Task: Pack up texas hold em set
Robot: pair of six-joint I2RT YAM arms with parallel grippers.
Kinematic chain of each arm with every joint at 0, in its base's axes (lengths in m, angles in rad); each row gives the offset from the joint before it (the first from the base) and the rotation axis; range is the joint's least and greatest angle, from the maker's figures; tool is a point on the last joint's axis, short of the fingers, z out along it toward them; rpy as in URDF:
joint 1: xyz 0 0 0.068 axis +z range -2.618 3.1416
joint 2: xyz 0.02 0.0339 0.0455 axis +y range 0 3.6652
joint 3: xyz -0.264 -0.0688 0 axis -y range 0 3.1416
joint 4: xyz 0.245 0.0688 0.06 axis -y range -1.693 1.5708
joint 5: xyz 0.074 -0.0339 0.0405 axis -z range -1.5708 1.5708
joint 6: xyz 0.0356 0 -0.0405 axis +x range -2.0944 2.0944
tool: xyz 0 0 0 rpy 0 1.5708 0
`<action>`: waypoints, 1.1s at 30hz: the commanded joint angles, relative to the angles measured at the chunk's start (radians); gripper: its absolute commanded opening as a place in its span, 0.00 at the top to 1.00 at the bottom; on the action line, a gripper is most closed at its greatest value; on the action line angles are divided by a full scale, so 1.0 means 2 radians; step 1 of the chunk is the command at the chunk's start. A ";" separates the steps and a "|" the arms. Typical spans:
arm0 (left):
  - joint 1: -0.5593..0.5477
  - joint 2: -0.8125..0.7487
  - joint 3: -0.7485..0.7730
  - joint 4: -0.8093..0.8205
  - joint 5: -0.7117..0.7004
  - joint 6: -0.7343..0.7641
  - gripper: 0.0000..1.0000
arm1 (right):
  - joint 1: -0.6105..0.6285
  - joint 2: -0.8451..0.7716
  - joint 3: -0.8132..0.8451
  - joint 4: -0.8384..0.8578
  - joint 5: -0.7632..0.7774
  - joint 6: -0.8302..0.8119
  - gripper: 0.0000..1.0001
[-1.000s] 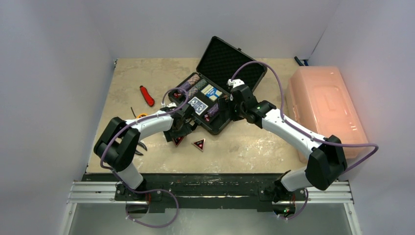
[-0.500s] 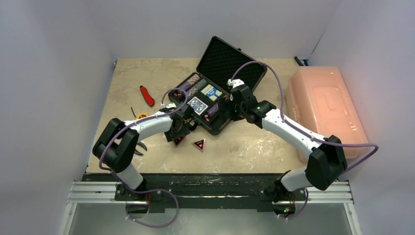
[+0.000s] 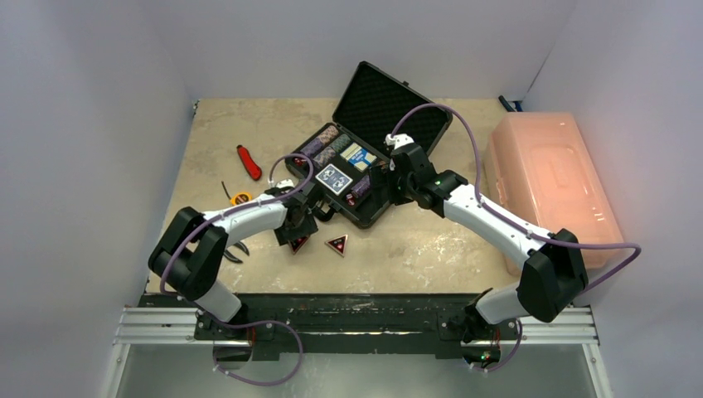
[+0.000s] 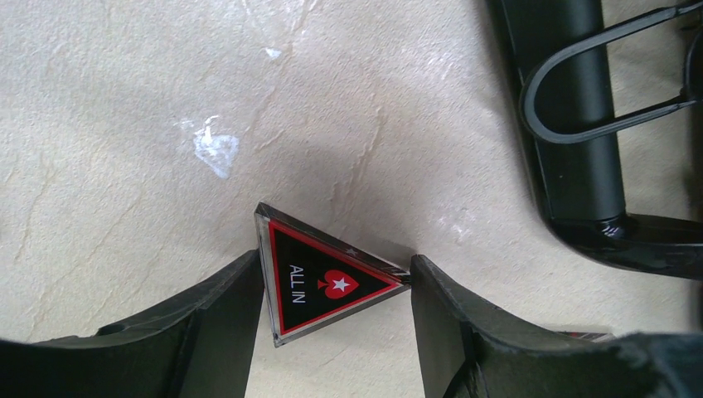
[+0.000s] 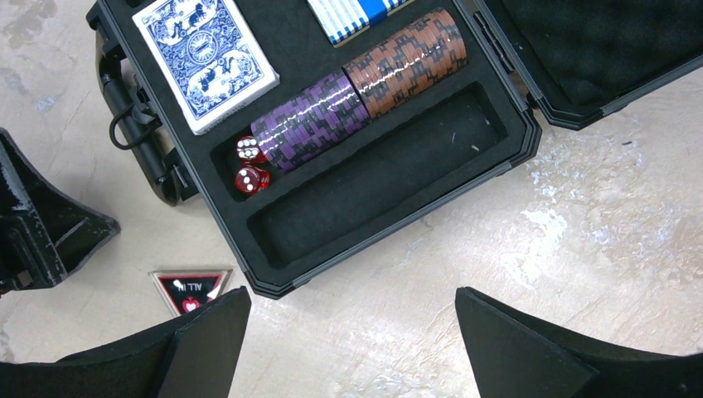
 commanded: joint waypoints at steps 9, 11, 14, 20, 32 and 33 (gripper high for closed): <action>-0.003 -0.080 -0.014 -0.028 -0.024 0.001 0.80 | -0.001 -0.004 0.002 0.014 0.014 -0.008 0.01; -0.003 -0.087 -0.012 -0.036 -0.026 0.001 0.87 | -0.001 -0.004 0.002 0.015 0.015 -0.008 0.01; -0.003 -0.098 -0.009 -0.044 -0.030 -0.001 0.99 | -0.001 -0.003 0.003 0.015 0.015 -0.007 0.01; -0.002 -0.112 0.005 -0.052 -0.032 0.000 1.00 | -0.001 -0.005 0.005 0.012 0.019 0.000 0.01; -0.002 -0.084 0.083 -0.058 -0.034 0.005 1.00 | -0.001 -0.052 0.003 -0.002 0.091 0.046 0.01; -0.002 -0.080 0.091 -0.057 -0.034 0.006 1.00 | -0.001 -0.058 0.003 -0.004 0.099 0.050 0.01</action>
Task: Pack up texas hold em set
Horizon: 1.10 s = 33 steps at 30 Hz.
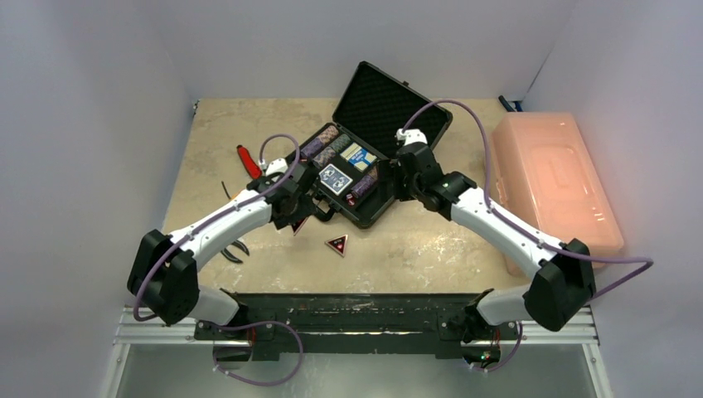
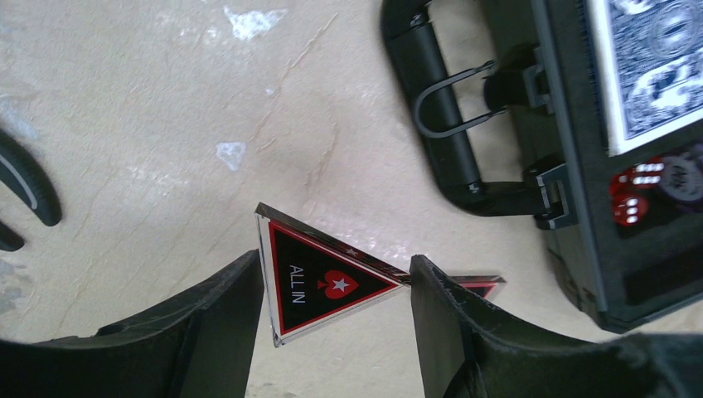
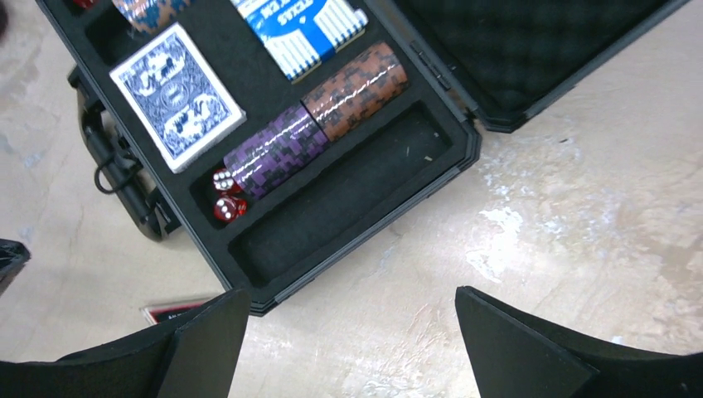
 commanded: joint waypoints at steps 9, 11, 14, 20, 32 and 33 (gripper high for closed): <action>-0.001 0.060 0.105 0.010 -0.006 0.009 1.00 | -0.001 -0.094 -0.010 -0.010 0.104 0.064 0.01; -0.001 0.070 0.116 0.018 0.000 0.009 1.00 | -0.001 -0.103 -0.013 -0.011 0.112 0.071 0.01; 0.000 0.087 0.138 0.030 0.015 0.010 1.00 | -0.001 -0.115 -0.016 -0.015 0.125 0.082 0.01; 0.002 0.128 0.205 0.029 0.029 0.009 1.00 | -0.001 -0.131 -0.016 -0.025 0.134 0.097 0.01; 0.010 0.211 0.301 0.034 0.065 -0.021 1.00 | -0.001 -0.164 -0.017 -0.045 0.152 0.114 0.01; 0.013 0.220 0.313 0.032 0.071 -0.025 1.00 | -0.001 -0.165 -0.017 -0.046 0.151 0.115 0.01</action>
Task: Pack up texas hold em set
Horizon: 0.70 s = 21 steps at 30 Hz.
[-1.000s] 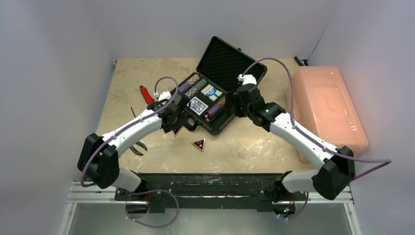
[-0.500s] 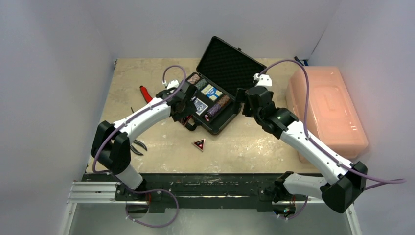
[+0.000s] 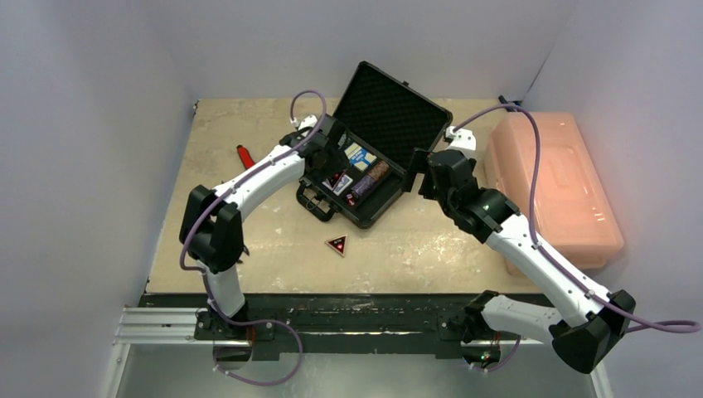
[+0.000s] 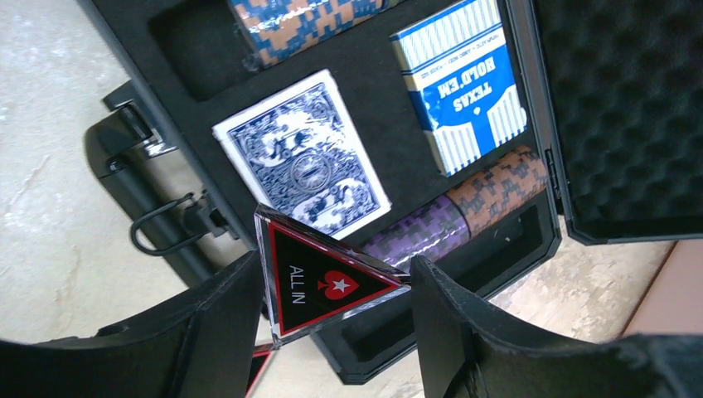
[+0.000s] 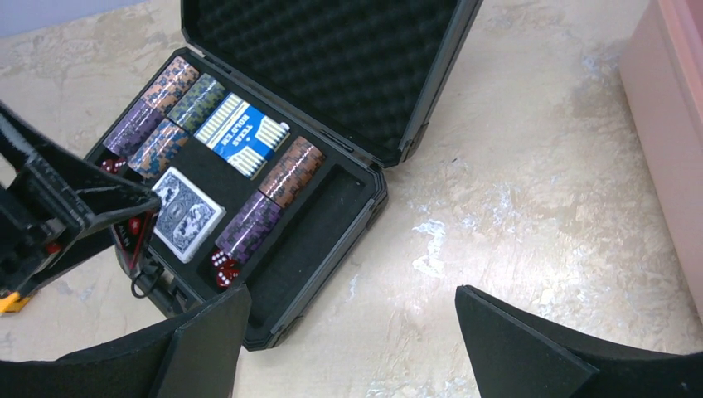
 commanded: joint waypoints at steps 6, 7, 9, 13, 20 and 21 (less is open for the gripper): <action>0.018 0.052 0.066 0.033 0.044 -0.050 1.00 | -0.001 -0.014 0.002 -0.010 0.017 0.021 0.01; 0.018 0.055 0.068 0.038 0.046 -0.055 1.00 | -0.001 -0.015 0.002 -0.009 0.018 0.021 0.01; 0.019 0.062 0.072 0.047 0.046 -0.068 1.00 | -0.001 -0.015 0.002 -0.010 0.019 0.021 0.01; 0.020 0.078 0.081 0.067 0.050 -0.093 1.00 | -0.001 -0.014 0.004 -0.012 0.019 0.023 0.01; 0.022 0.113 0.115 0.090 0.063 -0.114 1.00 | -0.001 -0.012 0.004 -0.014 0.021 0.022 0.01; 0.022 0.116 0.117 0.096 0.063 -0.115 1.00 | -0.001 -0.012 0.004 -0.014 0.020 0.022 0.01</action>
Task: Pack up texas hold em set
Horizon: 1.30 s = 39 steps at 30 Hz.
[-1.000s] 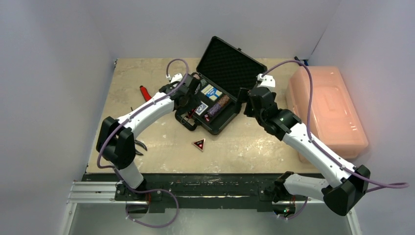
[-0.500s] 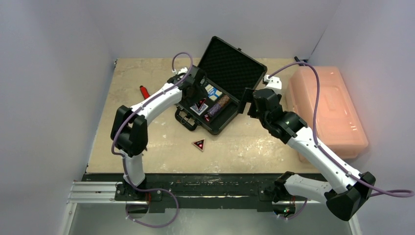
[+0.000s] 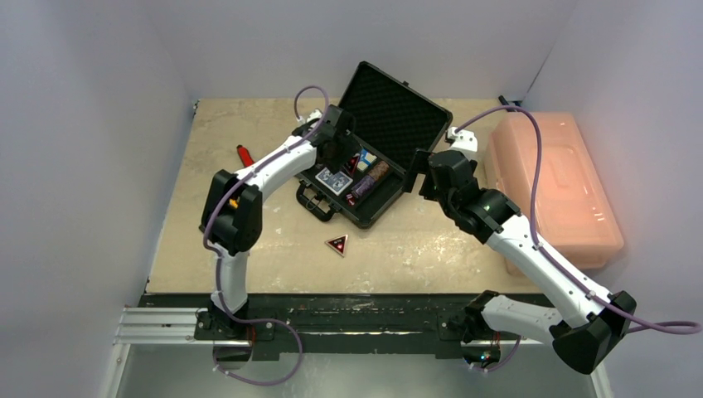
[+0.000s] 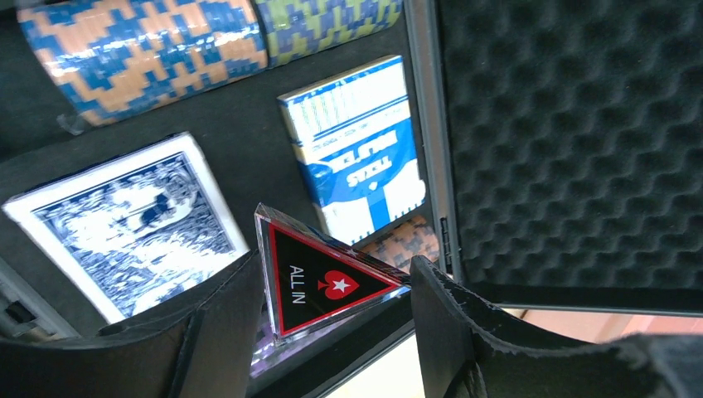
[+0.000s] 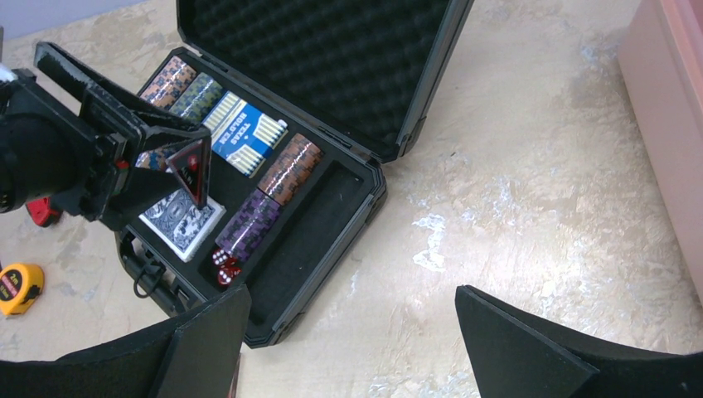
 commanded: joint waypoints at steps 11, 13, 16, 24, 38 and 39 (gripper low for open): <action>0.006 0.035 0.035 0.070 -0.001 -0.054 1.00 | -0.001 -0.008 0.001 -0.002 0.016 0.007 0.01; 0.007 0.037 0.034 0.076 -0.008 -0.052 1.00 | -0.001 -0.009 -0.001 0.000 0.015 0.006 0.01; 0.007 0.038 0.028 0.086 -0.018 -0.056 1.00 | -0.001 -0.009 -0.001 0.000 0.015 0.005 0.01; 0.009 0.051 0.034 0.097 -0.028 -0.064 1.00 | -0.001 -0.009 -0.004 0.006 0.013 0.001 0.01; 0.013 0.067 0.032 0.118 -0.022 -0.061 0.89 | -0.001 -0.006 -0.006 0.012 0.011 -0.006 0.01; 0.013 0.068 0.032 0.120 -0.020 -0.063 0.88 | -0.001 -0.006 -0.006 0.012 0.011 -0.006 0.01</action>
